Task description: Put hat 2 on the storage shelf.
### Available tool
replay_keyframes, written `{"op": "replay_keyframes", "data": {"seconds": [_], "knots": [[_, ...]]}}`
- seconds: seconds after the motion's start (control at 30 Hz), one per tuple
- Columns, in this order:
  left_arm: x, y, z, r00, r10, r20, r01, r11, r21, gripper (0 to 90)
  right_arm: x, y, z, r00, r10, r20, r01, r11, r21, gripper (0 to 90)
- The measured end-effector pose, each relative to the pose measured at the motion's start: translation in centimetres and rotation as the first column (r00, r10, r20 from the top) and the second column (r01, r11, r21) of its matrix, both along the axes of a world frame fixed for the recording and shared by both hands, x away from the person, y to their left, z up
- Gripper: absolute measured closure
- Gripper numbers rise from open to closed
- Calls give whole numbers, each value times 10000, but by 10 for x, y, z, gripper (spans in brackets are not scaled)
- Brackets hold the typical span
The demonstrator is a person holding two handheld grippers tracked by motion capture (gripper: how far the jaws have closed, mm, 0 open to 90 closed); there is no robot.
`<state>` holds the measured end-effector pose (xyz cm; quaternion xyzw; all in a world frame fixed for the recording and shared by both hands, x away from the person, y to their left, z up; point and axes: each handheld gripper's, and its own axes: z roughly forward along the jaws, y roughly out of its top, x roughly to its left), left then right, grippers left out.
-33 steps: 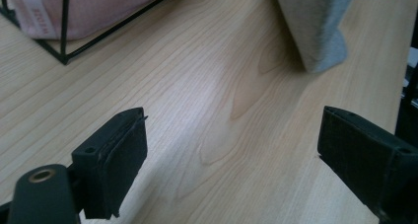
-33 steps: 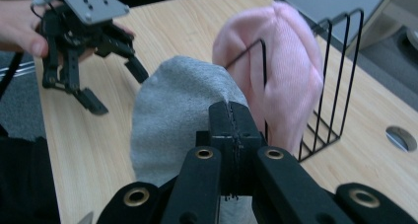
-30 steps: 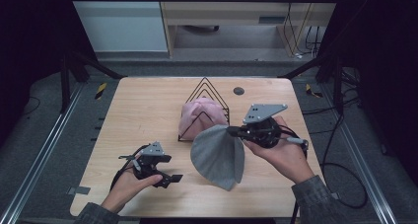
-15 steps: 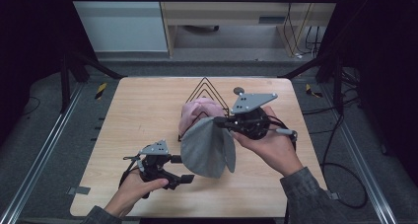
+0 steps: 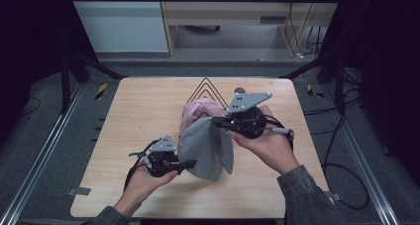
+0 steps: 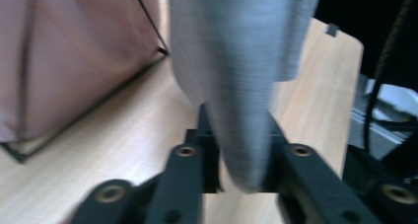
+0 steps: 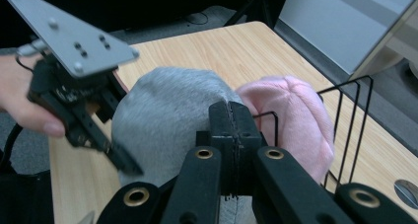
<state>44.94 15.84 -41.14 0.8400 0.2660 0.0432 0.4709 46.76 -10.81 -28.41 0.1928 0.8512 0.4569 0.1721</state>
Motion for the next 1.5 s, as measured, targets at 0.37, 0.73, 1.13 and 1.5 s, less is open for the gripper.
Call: {"op": "replay_keyframes", "data": {"seconds": [0.37,0.73,1.13,1.5], "knots": [[18,14,51,9965,545,633,-558,9982,203,866,5,-19,5,9984,-525,192,521,9984,227,900],[46,18,135,9838,749,1628,-861,9943,630,866,16,-34,36,9906,-1151,739,1067,9884,1083,900],[66,0,179,9691,1401,2030,-1553,9860,608,868,33,-48,66,9814,-1716,862,1630,9817,984,900],[70,-18,206,9521,1396,2721,-1641,9840,697,868,36,-60,83,9720,-2119,1013,2025,9746,962,900]]}}
